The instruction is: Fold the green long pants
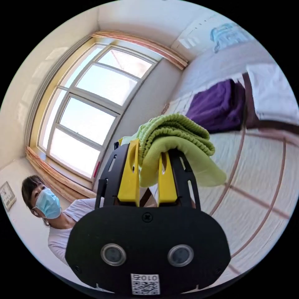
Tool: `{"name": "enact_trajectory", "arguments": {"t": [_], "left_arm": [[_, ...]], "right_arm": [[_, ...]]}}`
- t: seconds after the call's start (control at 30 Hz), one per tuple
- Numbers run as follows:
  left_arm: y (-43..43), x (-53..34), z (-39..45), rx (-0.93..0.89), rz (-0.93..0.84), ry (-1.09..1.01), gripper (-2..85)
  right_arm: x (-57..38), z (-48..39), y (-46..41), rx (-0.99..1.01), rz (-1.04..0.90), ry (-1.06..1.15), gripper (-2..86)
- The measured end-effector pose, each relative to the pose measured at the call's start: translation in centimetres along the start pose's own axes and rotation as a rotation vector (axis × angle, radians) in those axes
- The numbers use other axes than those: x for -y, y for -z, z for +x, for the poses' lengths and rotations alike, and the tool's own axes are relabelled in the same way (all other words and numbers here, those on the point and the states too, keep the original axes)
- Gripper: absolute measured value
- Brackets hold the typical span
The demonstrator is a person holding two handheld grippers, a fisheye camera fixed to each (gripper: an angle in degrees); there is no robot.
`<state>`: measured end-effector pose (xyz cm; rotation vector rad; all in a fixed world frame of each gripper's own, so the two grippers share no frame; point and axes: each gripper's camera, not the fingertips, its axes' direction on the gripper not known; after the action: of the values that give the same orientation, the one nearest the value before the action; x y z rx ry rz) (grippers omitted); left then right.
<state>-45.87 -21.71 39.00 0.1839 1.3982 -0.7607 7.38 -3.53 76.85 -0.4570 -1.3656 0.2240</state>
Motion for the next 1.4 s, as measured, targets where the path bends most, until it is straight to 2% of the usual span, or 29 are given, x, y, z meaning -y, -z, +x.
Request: {"name": "enact_trajectory", "arguments": {"t": [0.07, 0.1, 0.2, 0.33, 0.37, 0.47, 0.53, 0.6, 0.8, 0.97, 1.1, 1.13, 1.2, 1.23, 1.3, 1.33, 1.4], "left_arm": [[-0.9, 6.6, 1.3, 0.026, 0.045, -0.124, 2.7], [-1.3, 7.9, 1.1, 0.032, 0.051, -0.129, 2.7], [-3.7, 11.8, -2.9, 0.093, 0.06, -0.08, 2.6], [-8.5, 9.7, -14.3, 0.173, 0.048, 0.137, 2.4], [-10.3, 7.7, -18.3, 0.248, 0.017, 0.229, 2.5], [-15.1, 1.3, -27.7, 0.307, -0.086, 0.507, 2.5], [-16.1, -1.3, -29.7, 0.215, 0.013, 0.558, 2.5], [-17.4, -1.7, -29.9, 0.211, -0.009, 0.538, 2.5], [-20.7, 2.4, -25.6, 0.322, -0.089, 0.357, 2.6], [-26.2, 1.0, -23.9, 0.551, -0.313, 0.34, 3.3], [-27.4, -1.4, -21.0, 0.586, -0.29, 0.27, 4.1], [-27.7, -2.0, -18.6, 0.637, -0.293, 0.201, 4.1], [-27.3, -3.4, -13.3, 0.74, -0.284, 0.071, 4.1], [-26.2, -5.4, -8.5, 0.783, -0.214, -0.057, 4.1], [-24.5, -10.3, -0.5, 0.868, -0.083, -0.305, 3.9], [-23.4, -14.2, 4.3, 0.978, -0.015, -0.427, 3.6], [-22.1, -20.1, 10.0, 1.125, 0.048, -0.558, 3.1]], "right_arm": [[5.3, -1.5, 0.4, 0.007, 0.037, 0.145, 9.3], [8.3, -1.8, 0.3, -0.004, 0.05, 0.223, 9.2], [14.3, 1.1, -1.5, -0.03, 0.034, 0.258, 9.1], [17.5, 11.3, -6.0, -0.05, -0.056, 0.039, 9.4], [17.4, 15.5, -7.8, -0.084, -0.098, -0.069, 9.5], [14.3, 24.4, -11.9, -0.243, -0.199, -0.317, 10.0], [12.4, 26.1, -11.6, -0.138, -0.116, -0.327, 10.0], [12.3, 25.4, -11.7, -0.152, -0.132, -0.297, 9.9], [11.8, 21.0, -12.7, -0.243, -0.084, -0.253, 9.8], [9.1, 21.6, -14.4, -0.206, 0.016, -0.324, 10.3], [9.1, 16.5, -14.7, -0.285, -0.041, -0.245, 11.4], [8.8, 15.1, -14.4, -0.321, -0.043, -0.214, 11.4], [5.2, 8.0, -12.9, -0.521, -0.048, -0.037, 10.6], [3.7, 6.1, -12.6, -0.558, -0.042, 0.012, 10.3], [-4.5, -1.0, -11.2, -0.671, 0.028, 0.193, 8.9], [-6.9, -2.6, -10.9, -0.696, 0.056, 0.235, 8.5], [-16.2, -7.7, -10.4, -0.751, 0.158, 0.299, 7.0]]}}
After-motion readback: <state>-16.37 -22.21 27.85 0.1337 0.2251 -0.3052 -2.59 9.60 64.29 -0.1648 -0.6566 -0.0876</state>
